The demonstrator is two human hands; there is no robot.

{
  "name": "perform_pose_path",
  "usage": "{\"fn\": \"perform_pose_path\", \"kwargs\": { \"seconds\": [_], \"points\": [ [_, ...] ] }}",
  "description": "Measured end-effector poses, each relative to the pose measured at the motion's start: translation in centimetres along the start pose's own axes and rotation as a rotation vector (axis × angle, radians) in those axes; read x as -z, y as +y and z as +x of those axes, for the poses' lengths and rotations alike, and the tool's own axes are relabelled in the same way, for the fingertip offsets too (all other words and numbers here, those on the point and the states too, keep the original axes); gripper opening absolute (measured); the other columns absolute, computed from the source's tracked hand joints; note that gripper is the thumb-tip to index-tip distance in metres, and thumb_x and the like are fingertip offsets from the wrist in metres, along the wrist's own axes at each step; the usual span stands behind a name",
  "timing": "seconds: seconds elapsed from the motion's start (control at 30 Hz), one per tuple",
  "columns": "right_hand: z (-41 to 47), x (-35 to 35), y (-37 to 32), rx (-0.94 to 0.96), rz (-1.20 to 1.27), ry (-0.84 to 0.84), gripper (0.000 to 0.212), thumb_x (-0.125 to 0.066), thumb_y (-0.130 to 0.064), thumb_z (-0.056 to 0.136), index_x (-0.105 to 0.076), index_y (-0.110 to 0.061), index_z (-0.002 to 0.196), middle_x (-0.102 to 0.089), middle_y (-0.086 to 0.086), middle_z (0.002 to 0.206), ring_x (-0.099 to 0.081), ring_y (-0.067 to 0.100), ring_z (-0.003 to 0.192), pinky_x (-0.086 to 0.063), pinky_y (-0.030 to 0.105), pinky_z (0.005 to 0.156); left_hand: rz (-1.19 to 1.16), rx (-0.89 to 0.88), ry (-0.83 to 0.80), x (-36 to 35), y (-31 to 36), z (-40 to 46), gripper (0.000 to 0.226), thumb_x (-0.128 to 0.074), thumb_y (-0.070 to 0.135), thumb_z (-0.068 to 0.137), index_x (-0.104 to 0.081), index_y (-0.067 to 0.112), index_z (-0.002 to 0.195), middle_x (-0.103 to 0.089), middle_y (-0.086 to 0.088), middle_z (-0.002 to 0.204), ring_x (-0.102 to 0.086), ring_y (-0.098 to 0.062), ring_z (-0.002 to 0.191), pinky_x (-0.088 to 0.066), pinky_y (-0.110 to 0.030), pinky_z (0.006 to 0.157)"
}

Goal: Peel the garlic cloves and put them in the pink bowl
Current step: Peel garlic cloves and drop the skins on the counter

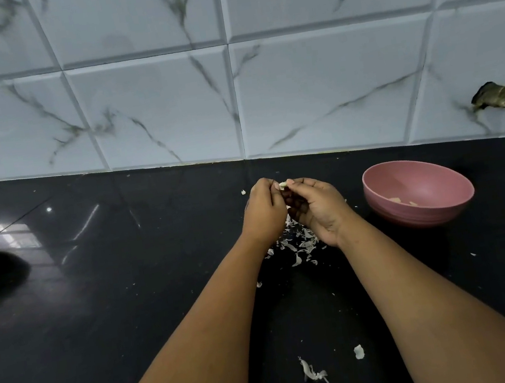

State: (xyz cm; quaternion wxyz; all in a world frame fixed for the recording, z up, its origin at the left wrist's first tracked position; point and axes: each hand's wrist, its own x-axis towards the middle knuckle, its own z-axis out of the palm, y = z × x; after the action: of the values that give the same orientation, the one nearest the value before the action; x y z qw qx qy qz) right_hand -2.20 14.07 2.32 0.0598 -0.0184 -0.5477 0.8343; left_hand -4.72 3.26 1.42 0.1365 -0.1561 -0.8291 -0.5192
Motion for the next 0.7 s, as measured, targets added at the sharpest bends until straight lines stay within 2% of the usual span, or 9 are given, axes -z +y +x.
{"fn": "perform_pose_path", "kwargs": {
  "seconds": [0.1,0.17,0.23,0.37,0.57,0.7],
  "points": [
    [0.37,0.42,0.33,0.180,-0.187,0.059,0.017,-0.062,-0.001,0.090,-0.066,-0.015,0.099,-0.069,0.010,0.093,-0.068,0.018,0.086,-0.056,0.028,0.077,0.064,0.008,-0.011,0.04,-0.14,0.13,0.014,-0.039,0.015,0.102,-0.048,0.013,0.092,-0.054,-0.005,0.097,-0.048,-0.016,0.086,-0.036,-0.029,0.074],
    [0.32,0.51,0.35,0.265,-0.314,0.049,0.019,-0.062,0.005,0.089,-0.069,-0.013,0.092,-0.071,0.009,0.092,-0.069,0.017,0.086,-0.056,0.027,0.081,0.082,0.034,-0.012,0.05,-0.25,0.25,0.014,-0.040,0.016,0.102,-0.049,0.014,0.092,-0.057,-0.007,0.099,-0.051,-0.018,0.087,-0.038,-0.031,0.074],
    [0.27,0.41,0.44,0.270,-0.357,0.031,0.019,-0.060,0.005,0.090,-0.069,-0.011,0.088,-0.072,0.008,0.089,-0.069,0.015,0.083,-0.056,0.024,0.079,0.064,0.053,-0.001,0.10,-0.29,0.33,0.014,-0.040,0.017,0.101,-0.050,0.013,0.092,-0.060,-0.009,0.103,-0.055,-0.021,0.090,-0.042,-0.034,0.076],
    [0.41,0.48,0.76,0.215,-0.315,0.011,0.010,-0.066,-0.002,0.088,-0.071,-0.005,0.097,-0.073,0.013,0.096,-0.071,0.018,0.091,-0.056,0.026,0.085,0.051,0.063,-0.017,0.11,-0.24,0.20,0.016,-0.040,0.019,0.102,-0.050,0.013,0.092,-0.060,-0.009,0.102,-0.053,-0.019,0.088,-0.042,-0.032,0.075],
    [0.37,0.65,0.64,0.152,-0.162,-0.008,0.010,-0.059,0.001,0.091,-0.067,-0.002,0.096,-0.071,0.011,0.089,-0.068,0.010,0.075,-0.054,0.018,0.070,-0.120,0.172,-0.049,-0.23,0.00,0.26,0.018,-0.039,0.019,0.103,-0.053,0.012,0.096,-0.057,-0.005,0.093,-0.053,-0.019,0.084,-0.047,-0.039,0.078],
    [0.39,0.53,0.46,0.088,-0.008,-0.040,0.015,-0.055,0.003,0.093,-0.067,-0.002,0.100,-0.067,0.009,0.086,-0.064,0.009,0.072,-0.054,0.017,0.068,-0.324,0.290,-0.046,-0.12,0.22,0.10,0.023,-0.040,0.021,0.099,-0.054,0.017,0.082,-0.055,-0.002,0.081,-0.050,-0.018,0.078,-0.043,-0.039,0.073]
  ]
}}
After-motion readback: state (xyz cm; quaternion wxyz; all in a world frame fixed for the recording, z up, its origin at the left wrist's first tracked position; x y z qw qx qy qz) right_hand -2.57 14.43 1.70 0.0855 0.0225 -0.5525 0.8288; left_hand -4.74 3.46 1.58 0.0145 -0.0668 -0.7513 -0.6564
